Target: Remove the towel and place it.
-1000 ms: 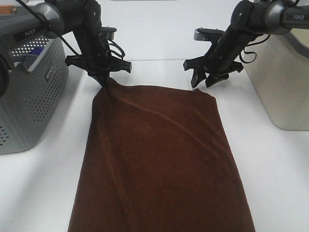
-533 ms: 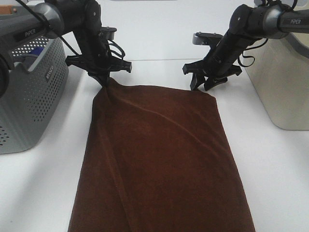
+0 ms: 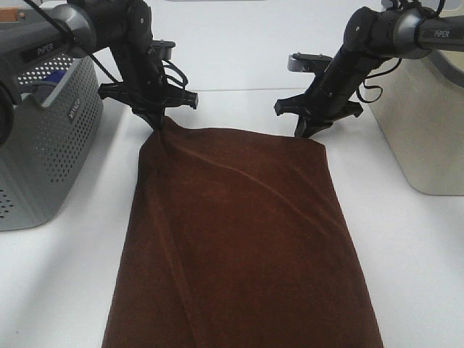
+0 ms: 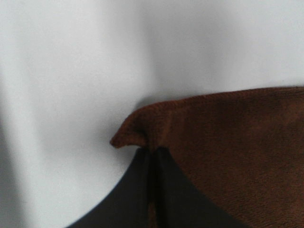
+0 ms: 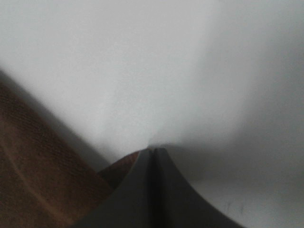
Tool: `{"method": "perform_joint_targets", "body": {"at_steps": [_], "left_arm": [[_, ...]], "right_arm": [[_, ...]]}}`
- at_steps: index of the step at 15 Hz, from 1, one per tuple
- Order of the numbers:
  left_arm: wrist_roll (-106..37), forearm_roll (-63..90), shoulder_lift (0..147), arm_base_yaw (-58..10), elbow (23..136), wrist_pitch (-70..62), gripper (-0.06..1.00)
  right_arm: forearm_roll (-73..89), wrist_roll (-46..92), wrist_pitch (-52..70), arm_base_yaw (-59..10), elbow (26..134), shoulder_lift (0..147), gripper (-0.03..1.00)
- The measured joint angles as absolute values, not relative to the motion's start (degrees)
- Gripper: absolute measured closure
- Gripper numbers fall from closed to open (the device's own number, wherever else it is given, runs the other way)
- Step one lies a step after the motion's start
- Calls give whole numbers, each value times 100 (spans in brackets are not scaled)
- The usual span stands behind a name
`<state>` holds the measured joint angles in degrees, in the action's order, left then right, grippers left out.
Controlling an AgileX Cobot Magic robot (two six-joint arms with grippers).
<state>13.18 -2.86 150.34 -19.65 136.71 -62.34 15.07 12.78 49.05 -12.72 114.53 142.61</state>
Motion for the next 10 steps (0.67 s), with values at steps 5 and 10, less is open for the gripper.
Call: {"method": "perform_joint_targets", "body": {"at_steps": [5, 10], "left_arm": [[1318, -281, 15034, -1965, 13671, -6234, 93], [1318, -281, 15034, -1965, 13671, -6217, 93]], "right_arm": [[1197, 974, 5294, -1272, 12164, 14312, 97], [1089, 814, 5936, -1272, 12668, 14312, 97]]}}
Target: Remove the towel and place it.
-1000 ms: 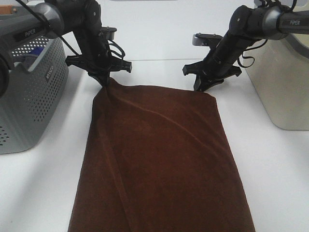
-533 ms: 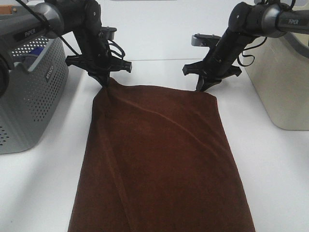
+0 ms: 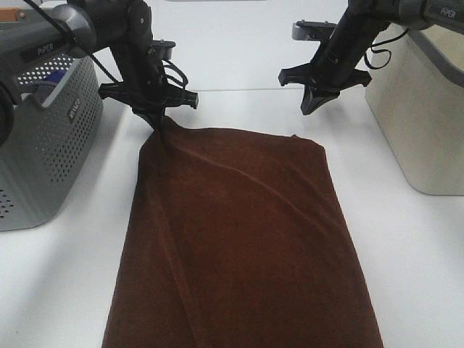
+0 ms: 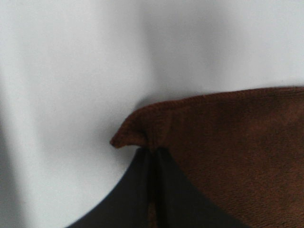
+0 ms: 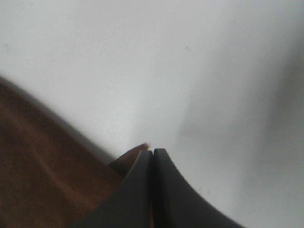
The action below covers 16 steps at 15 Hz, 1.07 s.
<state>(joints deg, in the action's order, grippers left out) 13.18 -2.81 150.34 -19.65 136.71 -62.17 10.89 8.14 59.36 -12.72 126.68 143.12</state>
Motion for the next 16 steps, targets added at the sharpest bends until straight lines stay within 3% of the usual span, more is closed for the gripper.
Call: {"method": "perform_joint_targets", "body": {"at_steps": [1, 3, 4, 10, 16], "left_arm": [[1318, -281, 15034, -1965, 13671, -6199, 93], [1318, -281, 15034, -1965, 13671, -6182, 93], [1318, -281, 15034, -1965, 13671, -6176, 93], [1318, -281, 15034, -1965, 13671, -6171, 93], [1318, -281, 15034, -1965, 13671, -6159, 93]], "right_arm": [[1261, 819, 6062, -1272, 12668, 14335, 93], [1530, 825, 6199, -1272, 12668, 14502, 64], [1564, 825, 6268, -1272, 12668, 14633, 55], [1621, 768, 5959, -1272, 12668, 14782, 58], [1558, 682, 5976, -1272, 12668, 14782, 50]]}}
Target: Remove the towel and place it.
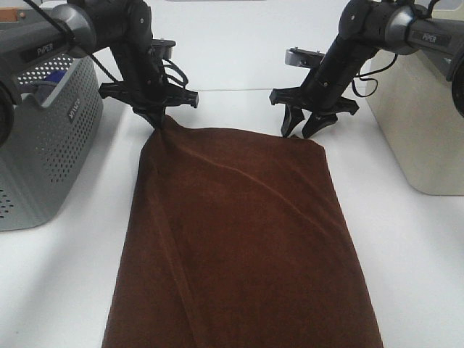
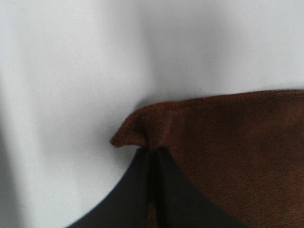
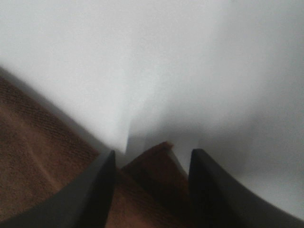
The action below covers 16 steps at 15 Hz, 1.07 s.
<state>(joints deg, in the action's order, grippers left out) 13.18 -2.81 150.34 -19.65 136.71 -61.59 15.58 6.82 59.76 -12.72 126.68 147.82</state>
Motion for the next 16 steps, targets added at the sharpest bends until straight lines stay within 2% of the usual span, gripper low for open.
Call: {"method": "perform_joint_targets", "body": {"at_steps": [3, 8, 10, 12, 13, 16], "left_arm": [[1318, -281, 15034, -1965, 13671, -6159, 93], [1318, -269, 15034, -1965, 13671, -6154, 93], [1318, -269, 15034, -1965, 13671, -6154, 93], [1318, -269, 15034, -1965, 13671, -6154, 93], [1318, -269, 15034, -1965, 13671, -6154, 93], [1318, -269, 15034, -1965, 13671, -6154, 93]], "right_arm": [[1507, 682, 5976, -1283, 12668, 14782, 55], [1318, 670, 5930, -1450, 12708, 14857, 57], [1169, 527, 5942, -1467, 12731, 14880, 69], [1031, 510, 5942, -1467, 12731, 14897, 93], [1008, 510, 5942, -1467, 12731, 14897, 97], [808, 510, 5953, -1473, 12737, 14834, 97]]}}
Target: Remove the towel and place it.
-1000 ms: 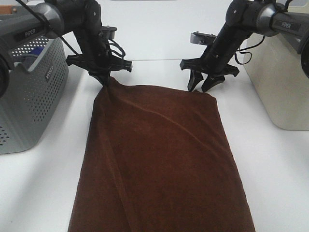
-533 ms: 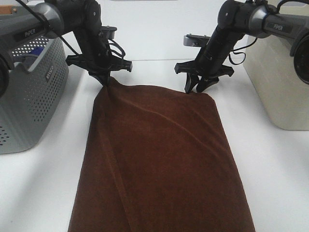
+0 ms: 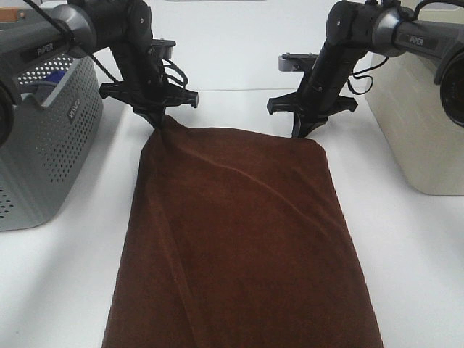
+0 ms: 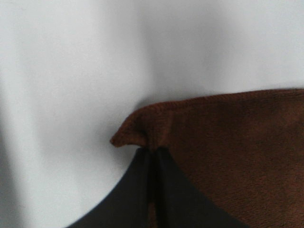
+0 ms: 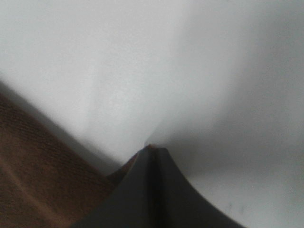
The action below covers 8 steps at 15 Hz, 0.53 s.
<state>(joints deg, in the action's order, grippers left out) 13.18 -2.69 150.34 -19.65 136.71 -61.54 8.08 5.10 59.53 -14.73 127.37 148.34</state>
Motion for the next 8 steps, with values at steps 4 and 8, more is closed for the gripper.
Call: {"method": "perform_joint_targets", "body": {"at_steps": [4, 8], "left_arm": [[1318, -269, 15034, -1965, 13671, -6131, 93], [1318, -269, 15034, -1965, 13671, -5816, 93]], "right_arm": [[286, 384, 5896, -1473, 12714, 14450, 97], [97, 298, 5569, -1473, 12714, 14232, 97]]}}
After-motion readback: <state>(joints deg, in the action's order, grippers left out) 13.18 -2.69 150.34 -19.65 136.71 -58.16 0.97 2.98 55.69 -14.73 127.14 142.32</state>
